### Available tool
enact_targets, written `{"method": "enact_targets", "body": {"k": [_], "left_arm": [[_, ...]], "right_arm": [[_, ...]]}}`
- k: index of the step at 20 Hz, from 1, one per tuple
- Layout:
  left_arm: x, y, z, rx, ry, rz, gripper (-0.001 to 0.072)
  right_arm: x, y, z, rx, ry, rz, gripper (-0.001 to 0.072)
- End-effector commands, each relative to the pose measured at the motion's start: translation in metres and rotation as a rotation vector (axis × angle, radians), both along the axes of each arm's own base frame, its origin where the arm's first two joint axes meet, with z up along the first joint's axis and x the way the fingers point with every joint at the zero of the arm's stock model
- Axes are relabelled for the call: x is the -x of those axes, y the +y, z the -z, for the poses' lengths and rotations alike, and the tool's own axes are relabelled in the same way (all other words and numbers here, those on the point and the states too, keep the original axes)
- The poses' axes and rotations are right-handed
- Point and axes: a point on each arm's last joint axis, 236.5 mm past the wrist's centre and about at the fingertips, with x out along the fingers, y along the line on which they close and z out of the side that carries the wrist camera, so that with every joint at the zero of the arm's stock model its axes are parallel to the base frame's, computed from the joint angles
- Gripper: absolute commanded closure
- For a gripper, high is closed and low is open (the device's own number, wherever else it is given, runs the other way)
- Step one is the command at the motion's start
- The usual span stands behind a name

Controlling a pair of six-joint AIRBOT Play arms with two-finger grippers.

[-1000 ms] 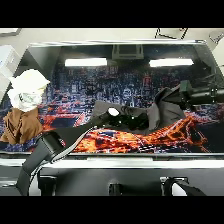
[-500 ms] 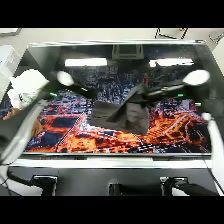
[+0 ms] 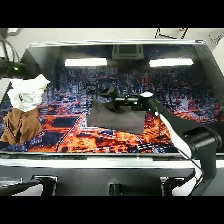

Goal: Fold the clothes and pants, and hang the long-sleeved shirts on hangers.

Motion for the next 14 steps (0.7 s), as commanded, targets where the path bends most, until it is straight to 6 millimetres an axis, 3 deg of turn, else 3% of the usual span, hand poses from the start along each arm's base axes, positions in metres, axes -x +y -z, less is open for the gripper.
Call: {"method": "enact_targets", "body": {"k": [1, 3, 6, 7, 8, 10, 12, 14], "left_arm": [[0.006, 0.011, -0.014, -0.016, -0.031, -0.020, 0.0688], [0.006, 0.011, -0.014, -0.016, -0.031, -0.020, 0.0688], [0.006, 0.011, -0.014, -0.016, -0.030, -0.020, 0.0688], [0.006, 0.011, -0.014, -0.015, -0.030, -0.019, 0.0688], [0.006, 0.010, -0.014, -0.015, -0.030, -0.019, 0.0687], [0.006, 0.006, -0.015, 0.002, -0.031, -0.013, 0.0687], [0.006, 0.000, -0.016, 0.030, -0.031, -0.006, 0.0687], [0.007, -0.004, -0.017, 0.052, -0.032, 0.001, 0.0687]], "right_arm": [[-0.015, -0.071, -0.014, 0.033, -0.017, 0.017, 0.0023], [-0.004, -0.157, 0.004, 0.277, 0.013, 0.004, 0.0023], [0.055, -0.296, 0.055, 0.721, 0.230, 0.001, 0.0044], [0.075, -0.319, 0.071, 0.789, 0.297, 0.001, 0.0044], [0.089, -0.321, 0.083, 0.782, 0.334, -0.007, 0.0045], [0.105, -0.288, 0.106, 0.679, 0.313, -0.054, 0.0045], [0.107, -0.254, 0.121, 0.584, 0.252, -0.065, 0.0048], [0.103, -0.242, 0.131, 0.540, 0.233, -0.065, 0.0114]]}}
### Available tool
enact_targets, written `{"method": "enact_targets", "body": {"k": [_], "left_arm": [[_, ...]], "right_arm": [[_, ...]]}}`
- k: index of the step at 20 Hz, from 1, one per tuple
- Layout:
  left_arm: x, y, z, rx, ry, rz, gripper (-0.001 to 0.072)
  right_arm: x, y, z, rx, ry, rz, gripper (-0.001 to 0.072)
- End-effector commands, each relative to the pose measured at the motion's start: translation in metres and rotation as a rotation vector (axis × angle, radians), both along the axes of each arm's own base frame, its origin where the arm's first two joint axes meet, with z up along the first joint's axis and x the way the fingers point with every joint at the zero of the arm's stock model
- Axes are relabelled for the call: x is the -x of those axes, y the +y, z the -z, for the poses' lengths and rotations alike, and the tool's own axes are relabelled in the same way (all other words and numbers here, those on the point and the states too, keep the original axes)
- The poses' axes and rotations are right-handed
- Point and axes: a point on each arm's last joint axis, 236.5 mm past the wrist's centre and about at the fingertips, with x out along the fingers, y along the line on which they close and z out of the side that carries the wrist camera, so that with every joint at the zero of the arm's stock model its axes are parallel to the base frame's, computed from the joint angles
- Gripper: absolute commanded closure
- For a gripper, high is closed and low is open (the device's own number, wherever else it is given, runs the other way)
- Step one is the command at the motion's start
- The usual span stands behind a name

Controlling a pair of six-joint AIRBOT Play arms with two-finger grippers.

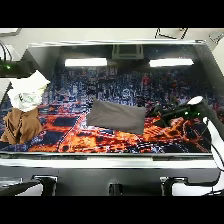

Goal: Fold the clothes and pants, and hang the long-sleeved shirts on hangers.

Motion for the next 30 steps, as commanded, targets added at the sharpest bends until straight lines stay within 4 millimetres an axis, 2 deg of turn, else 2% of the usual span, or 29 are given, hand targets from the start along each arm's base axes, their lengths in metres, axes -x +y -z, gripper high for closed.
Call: {"method": "enact_targets", "body": {"k": [1, 5, 7, 8, 11, 13, 15, 17, 18, 20, 22, 24, 26, 28, 30], "left_arm": [[0.001, -0.009, -0.003, 0.048, 0.000, 0.004, 0.0688], [0.000, -0.010, -0.003, 0.070, 0.003, -0.010, 0.0687], [0.001, -0.011, -0.003, 0.078, 0.004, -0.010, 0.0687], [0.001, -0.013, -0.004, 0.084, 0.004, -0.008, 0.0687], [0.001, -0.013, -0.004, 0.085, 0.004, -0.008, 0.0687], [0.000, -0.013, -0.003, 0.085, 0.005, -0.008, 0.0687], [0.000, -0.013, -0.001, 0.090, 0.011, -0.013, 0.0687], [-0.001, -0.014, -0.001, 0.091, 0.012, -0.010, 0.0687], [0.000, -0.015, -0.001, 0.091, 0.012, -0.007, 0.0687], [0.000, -0.020, -0.001, 0.091, 0.013, 0.003, 0.0687], [0.000, -0.025, 0.000, 0.095, 0.017, 0.009, 0.0687], [-0.001, -0.027, 0.004, 0.108, 0.028, 0.000, 0.0687], [-0.002, -0.028, 0.007, 0.114, 0.037, -0.004, 0.0687], [-0.004, -0.028, 0.010, 0.131, 0.049, -0.023, 0.0687], [-0.005, -0.028, 0.012, 0.137, 0.056, -0.030, 0.0687]], "right_arm": [[0.002, 0.018, 0.020, -0.081, -0.028, 0.009, 0.0145], [-0.003, 0.043, 0.022, -0.165, -0.056, -0.016, 0.0150], [-0.014, 0.057, 0.021, -0.201, -0.094, 0.003, 0.0163], [-0.020, 0.061, 0.019, -0.218, -0.108, 0.026, 0.0197], [-0.032, 0.068, 0.008, -0.242, -0.155, 0.017, 0.0658], [-0.042, 0.064, -0.021, -0.289, -0.222, -0.048, 0.0666], [-0.066, 0.043, -0.060, -0.316, -0.305, -0.061, 0.0666], [-0.095, -0.002, -0.095, -0.263, -0.373, -0.018, 0.0666], [-0.108, -0.031, -0.109, -0.211, -0.404, 0.013, 0.0666], [-0.127, -0.103, -0.134, -0.072, -0.462, 0.103, 0.0666], [-0.131, -0.178, -0.157, 0.038, -0.496, 0.221, 0.0666], [-0.119, -0.249, -0.171, 0.131, -0.500, 0.350, 0.0666], [-0.093, -0.320, -0.178, 0.202, -0.478, 0.509, 0.0666], [-0.061, -0.371, -0.180, 0.214, -0.442, 0.650, 0.0666], [-0.026, -0.405, -0.176, 0.216, -0.387, 0.749, 0.0666]]}}
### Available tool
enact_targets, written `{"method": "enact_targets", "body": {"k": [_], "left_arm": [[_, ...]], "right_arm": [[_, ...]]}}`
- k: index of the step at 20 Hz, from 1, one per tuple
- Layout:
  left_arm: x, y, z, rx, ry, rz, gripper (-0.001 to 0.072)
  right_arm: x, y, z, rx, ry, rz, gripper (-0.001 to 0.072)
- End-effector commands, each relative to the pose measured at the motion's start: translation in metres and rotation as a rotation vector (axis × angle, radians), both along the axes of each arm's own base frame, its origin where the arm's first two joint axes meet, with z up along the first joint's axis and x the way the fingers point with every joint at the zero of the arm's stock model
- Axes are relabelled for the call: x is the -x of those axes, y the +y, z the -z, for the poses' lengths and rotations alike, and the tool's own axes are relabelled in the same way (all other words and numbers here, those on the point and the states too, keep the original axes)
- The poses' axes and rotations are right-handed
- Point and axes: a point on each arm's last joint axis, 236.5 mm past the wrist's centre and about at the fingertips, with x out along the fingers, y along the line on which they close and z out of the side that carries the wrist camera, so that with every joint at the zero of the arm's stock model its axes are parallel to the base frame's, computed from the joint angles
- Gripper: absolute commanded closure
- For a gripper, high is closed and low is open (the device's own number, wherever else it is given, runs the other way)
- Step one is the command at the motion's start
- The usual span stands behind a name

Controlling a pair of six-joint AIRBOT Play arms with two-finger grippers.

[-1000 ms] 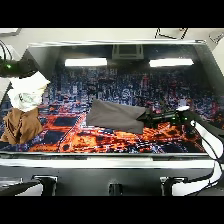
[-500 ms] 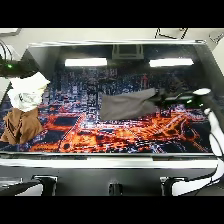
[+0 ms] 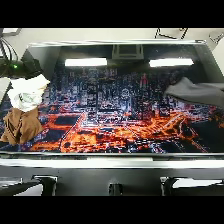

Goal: Fold the clothes and pants, and hang the long-sleeved shirts on hangers.

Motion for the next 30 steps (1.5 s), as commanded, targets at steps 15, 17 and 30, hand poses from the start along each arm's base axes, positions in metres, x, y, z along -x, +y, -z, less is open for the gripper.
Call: {"method": "enact_targets", "body": {"k": [15, 17, 30], "left_arm": [[-0.002, -0.001, 0.005, 0.016, 0.016, -0.016, 0.0687], [-0.002, -0.001, 0.005, 0.016, 0.016, -0.016, 0.0687], [-0.002, -0.001, 0.005, 0.016, 0.016, -0.016, 0.0687]], "right_arm": [[0.264, -0.044, 0.147, -0.070, 0.766, 0.459, 0.0666], [0.277, -0.035, 0.159, -0.042, 0.795, 0.475, 0.0666], [0.257, -0.012, 0.159, -0.124, 0.712, 0.431, 0.0023]]}}
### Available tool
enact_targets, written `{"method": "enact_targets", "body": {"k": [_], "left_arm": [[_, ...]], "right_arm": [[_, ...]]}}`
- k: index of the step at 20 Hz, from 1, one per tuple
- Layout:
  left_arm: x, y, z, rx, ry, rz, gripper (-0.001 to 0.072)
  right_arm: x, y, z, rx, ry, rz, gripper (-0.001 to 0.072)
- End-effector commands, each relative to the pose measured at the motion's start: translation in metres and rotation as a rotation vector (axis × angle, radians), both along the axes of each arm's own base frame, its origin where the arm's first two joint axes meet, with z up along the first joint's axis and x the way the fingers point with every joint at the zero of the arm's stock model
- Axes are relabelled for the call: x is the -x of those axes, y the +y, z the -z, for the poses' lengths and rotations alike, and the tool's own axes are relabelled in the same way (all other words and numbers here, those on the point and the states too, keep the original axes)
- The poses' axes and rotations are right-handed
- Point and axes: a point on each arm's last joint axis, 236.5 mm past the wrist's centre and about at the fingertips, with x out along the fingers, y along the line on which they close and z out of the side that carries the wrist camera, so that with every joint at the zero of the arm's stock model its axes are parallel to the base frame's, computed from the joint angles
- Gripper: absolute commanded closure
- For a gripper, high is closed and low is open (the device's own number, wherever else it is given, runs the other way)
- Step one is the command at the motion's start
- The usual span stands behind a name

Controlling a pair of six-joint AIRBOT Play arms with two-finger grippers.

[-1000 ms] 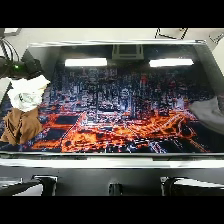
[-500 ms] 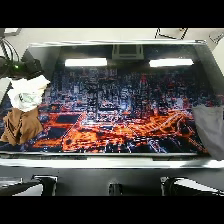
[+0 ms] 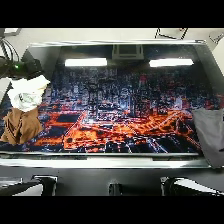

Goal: Fold the clothes and pants, and hang the long-sleeved shirts on hangers.

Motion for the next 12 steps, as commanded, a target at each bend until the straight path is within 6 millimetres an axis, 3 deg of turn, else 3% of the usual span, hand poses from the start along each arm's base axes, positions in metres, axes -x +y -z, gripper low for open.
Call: {"method": "enact_targets", "body": {"k": [1, 6, 8, 10, 12], "left_arm": [[0.000, 0.000, 0.000, -0.001, -0.001, 0.001, 0.0687], [-0.006, 0.001, -0.005, 0.001, -0.031, -0.007, 0.0687], [-0.008, 0.001, -0.007, 0.002, -0.042, -0.010, 0.0687], [-0.008, 0.001, -0.007, 0.000, -0.043, -0.007, 0.0687], [-0.008, -0.001, -0.008, 0.008, -0.045, -0.002, 0.0687]], "right_arm": [[-0.030, 0.024, -0.023, -0.118, -0.132, -0.015, 0.0017], [-0.027, 0.034, -0.121, -0.197, -0.139, -0.149, 0.0014], [-0.034, 0.016, -0.156, -0.071, -0.169, -0.121, 0.0013], [-0.052, -0.006, -0.197, 0.088, -0.260, -0.128, 0.0014], [-0.091, -0.028, -0.253, 0.273, -0.447, -0.155, 0.0014]]}}
